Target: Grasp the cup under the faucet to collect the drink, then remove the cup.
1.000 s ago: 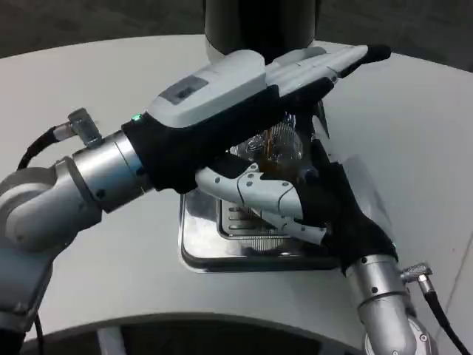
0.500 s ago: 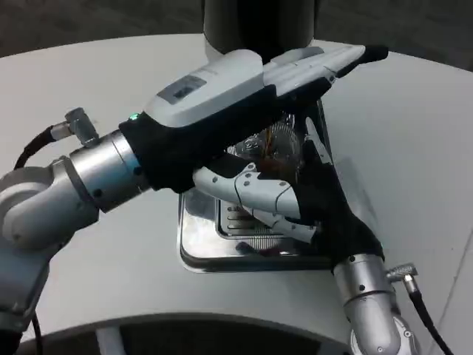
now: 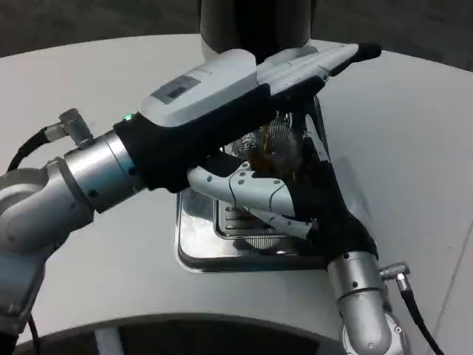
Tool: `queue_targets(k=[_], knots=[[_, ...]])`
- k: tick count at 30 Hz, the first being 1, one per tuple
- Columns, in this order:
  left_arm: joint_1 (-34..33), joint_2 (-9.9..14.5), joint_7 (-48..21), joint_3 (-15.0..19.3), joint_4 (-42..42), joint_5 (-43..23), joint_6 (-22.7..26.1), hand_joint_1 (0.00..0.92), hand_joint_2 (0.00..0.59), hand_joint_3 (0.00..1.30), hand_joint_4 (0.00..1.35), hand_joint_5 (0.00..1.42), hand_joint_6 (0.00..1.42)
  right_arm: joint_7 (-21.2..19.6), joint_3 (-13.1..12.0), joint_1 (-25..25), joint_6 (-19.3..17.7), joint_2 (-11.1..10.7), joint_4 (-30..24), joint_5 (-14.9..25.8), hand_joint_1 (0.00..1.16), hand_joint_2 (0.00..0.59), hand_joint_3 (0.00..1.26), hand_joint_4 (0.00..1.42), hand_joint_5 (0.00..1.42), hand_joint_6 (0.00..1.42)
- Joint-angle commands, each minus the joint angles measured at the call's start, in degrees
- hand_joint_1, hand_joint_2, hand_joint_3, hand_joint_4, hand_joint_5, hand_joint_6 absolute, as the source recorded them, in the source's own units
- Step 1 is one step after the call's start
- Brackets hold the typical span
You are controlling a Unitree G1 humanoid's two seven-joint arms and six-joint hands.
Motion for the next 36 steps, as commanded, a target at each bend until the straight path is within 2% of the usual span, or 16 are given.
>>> queue_targets(k=[1,8,14,19,20,28,33,36], knots=[[2.7,-0.2,1.6,1.7,0.0,-1.0,-0.7,0.000,0.105,0.00,0.00,0.04,0.01,-0.3,0.2,-0.6,-1.1,0.6,1.7,1.0,0.74,0.175,0.00,0.00,0.00,0.10],[5.9,-3.2,9.0,7.5,0.5,-3.1,-5.7,0.000,0.124,0.00,0.00,0.04,0.01,-0.4,0.5,-1.5,-2.1,0.7,3.5,1.6,0.76,0.180,0.00,0.04,0.03,0.14],[8.6,-2.7,10.2,9.4,0.0,-4.0,-5.8,0.000,0.132,0.00,0.00,0.05,0.01,-0.7,0.5,-2.8,-3.1,1.1,5.8,2.0,0.81,0.173,0.02,0.13,0.09,0.21],[10.2,-2.2,10.3,10.4,-0.6,-4.6,-4.8,0.000,0.143,0.01,0.00,0.06,0.01,-1.3,0.4,-3.5,-4.8,1.4,7.4,2.9,0.87,0.183,0.14,0.28,0.24,0.37],[10.6,-2.1,10.1,10.7,-0.6,-5.1,-4.4,0.000,0.143,0.01,0.00,0.06,0.01,-1.6,0.3,-3.6,-5.2,1.6,7.8,3.0,0.89,0.182,0.22,0.37,0.33,0.47],[12.1,-1.2,9.5,11.2,-1.3,-6.0,-3.4,0.000,0.146,0.01,0.00,0.06,0.01,-8.0,-0.1,-4.0,-8.0,3.0,9.4,1.9,1.04,0.179,0.51,0.69,0.70,0.90],[12.6,-1.0,9.6,11.2,-1.7,-6.0,-3.0,0.000,0.147,0.01,0.00,0.06,0.01,-11.4,0.0,-3.2,-8.1,3.7,8.3,0.5,1.08,0.164,0.60,0.78,0.85,1.10],[12.8,-1.0,9.6,11.2,-1.9,-6.0,-3.0,0.000,0.148,0.01,0.00,0.06,0.01,-12.6,0.2,-3.0,-8.2,3.8,8.0,-0.1,1.10,0.151,0.63,0.80,0.90,1.15]])
